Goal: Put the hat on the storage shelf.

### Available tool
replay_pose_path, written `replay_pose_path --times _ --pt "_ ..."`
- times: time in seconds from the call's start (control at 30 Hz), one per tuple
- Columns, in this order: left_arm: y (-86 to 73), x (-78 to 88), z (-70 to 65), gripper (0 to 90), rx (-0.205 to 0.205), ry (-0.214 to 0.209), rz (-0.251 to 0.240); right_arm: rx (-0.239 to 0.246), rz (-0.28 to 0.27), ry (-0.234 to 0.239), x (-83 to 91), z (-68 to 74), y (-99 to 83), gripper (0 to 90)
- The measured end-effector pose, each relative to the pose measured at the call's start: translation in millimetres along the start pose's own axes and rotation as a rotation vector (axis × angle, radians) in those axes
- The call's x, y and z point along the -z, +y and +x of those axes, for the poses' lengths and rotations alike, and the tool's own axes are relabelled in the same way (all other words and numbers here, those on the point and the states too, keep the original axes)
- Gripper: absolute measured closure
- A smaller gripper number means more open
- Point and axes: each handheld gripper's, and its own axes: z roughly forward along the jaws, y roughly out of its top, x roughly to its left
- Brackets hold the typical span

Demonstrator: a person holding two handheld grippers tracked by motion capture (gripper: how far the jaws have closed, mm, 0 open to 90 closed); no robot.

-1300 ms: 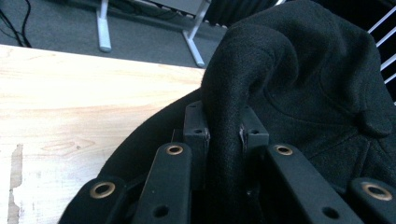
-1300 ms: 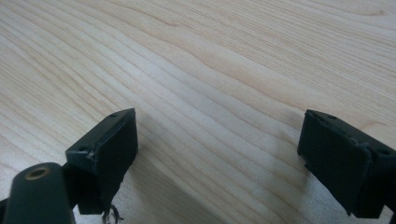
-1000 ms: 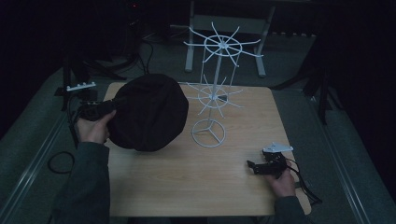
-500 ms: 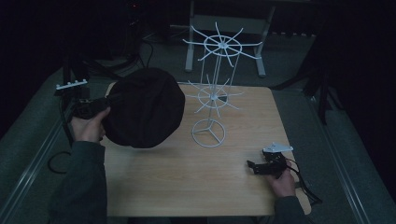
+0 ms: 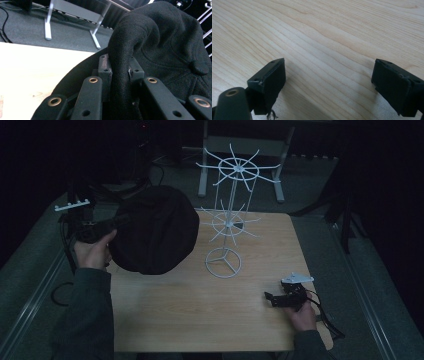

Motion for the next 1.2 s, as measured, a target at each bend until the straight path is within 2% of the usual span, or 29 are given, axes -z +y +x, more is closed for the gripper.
replay_pose_path --times 0.53,1.2 --pt "9.9 1.1 -5.1 78.6 0.026 -0.065 -0.042 -0.002 0.000 0.001 0.0 0.1 0.0 12.0" --pt "18.4 3.1 -4.6 78.3 0.059 -0.129 -0.079 -0.003 0.002 0.001 0.2 0.2 0.1 12.0"
